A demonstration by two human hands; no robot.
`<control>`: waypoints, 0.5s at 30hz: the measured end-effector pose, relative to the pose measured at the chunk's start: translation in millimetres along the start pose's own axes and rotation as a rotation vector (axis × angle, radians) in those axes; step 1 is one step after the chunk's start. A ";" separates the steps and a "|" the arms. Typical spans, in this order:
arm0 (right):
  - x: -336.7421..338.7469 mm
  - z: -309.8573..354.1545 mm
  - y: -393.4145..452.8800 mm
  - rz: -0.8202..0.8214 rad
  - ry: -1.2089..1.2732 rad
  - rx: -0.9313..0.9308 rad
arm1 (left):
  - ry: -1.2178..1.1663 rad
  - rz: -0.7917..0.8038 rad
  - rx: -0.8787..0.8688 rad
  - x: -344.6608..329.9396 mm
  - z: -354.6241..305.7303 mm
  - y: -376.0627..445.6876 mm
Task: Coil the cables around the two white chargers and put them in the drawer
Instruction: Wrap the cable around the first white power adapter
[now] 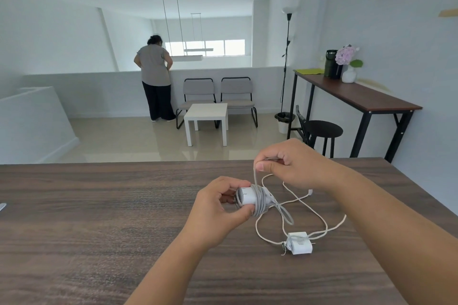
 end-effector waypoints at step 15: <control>-45.4 -28.5 4.6 -0.038 0.639 -0.201 | -0.709 -0.001 0.063 11.6 4.2 6.7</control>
Point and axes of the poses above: each hand's wrist, its own y-axis towards the middle knuckle, its own x-axis out of the back of the hand, z = x × y, the point moved 5 cm from there along y, towards the middle knuckle, and after that the axes turned 1 degree about -z, right-handed, at the moved point
